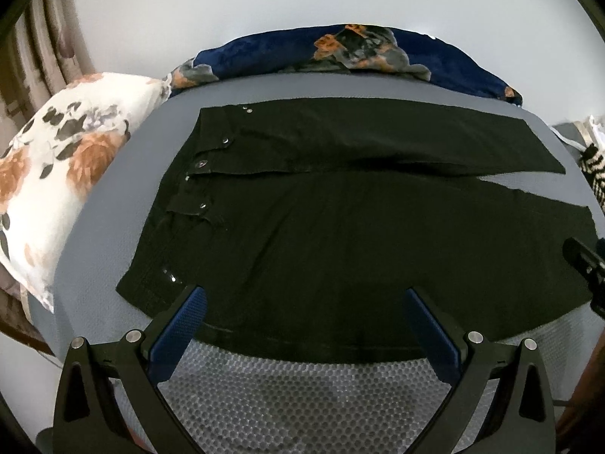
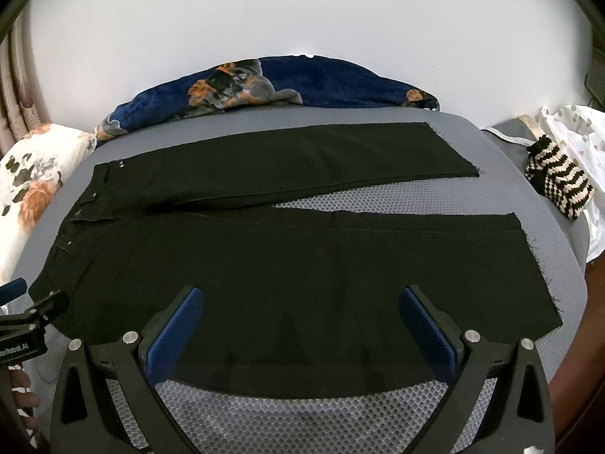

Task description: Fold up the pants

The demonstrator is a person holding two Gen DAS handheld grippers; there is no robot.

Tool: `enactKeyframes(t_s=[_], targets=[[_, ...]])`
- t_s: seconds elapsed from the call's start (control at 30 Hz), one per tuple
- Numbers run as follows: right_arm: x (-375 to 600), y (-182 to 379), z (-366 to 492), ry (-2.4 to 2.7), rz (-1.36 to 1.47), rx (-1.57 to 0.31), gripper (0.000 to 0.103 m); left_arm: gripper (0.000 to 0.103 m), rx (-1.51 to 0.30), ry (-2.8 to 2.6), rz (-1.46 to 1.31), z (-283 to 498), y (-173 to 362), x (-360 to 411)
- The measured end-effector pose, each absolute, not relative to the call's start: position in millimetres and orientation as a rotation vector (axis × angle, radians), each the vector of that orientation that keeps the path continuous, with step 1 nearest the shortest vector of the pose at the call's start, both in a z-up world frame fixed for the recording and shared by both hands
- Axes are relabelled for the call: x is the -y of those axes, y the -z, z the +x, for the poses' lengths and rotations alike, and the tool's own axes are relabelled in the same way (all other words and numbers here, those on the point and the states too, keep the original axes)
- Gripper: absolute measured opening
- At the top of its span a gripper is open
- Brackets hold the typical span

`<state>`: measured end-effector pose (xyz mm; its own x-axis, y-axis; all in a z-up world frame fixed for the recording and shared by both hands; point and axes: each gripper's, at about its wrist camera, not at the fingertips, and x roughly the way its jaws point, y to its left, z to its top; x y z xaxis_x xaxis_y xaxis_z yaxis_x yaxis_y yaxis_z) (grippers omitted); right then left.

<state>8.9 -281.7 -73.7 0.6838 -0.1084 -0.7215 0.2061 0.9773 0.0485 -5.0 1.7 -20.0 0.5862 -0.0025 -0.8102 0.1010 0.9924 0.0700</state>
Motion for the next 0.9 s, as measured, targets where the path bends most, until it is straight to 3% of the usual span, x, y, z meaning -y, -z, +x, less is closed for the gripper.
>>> enactKeyframes(t_s=[0.9], targets=[[289.3, 74.5, 8.9, 0.21, 0.127, -0.808, 0.103, 0.103, -0.923, 0.027, 0.101, -5.3, 16.2, -7.2]])
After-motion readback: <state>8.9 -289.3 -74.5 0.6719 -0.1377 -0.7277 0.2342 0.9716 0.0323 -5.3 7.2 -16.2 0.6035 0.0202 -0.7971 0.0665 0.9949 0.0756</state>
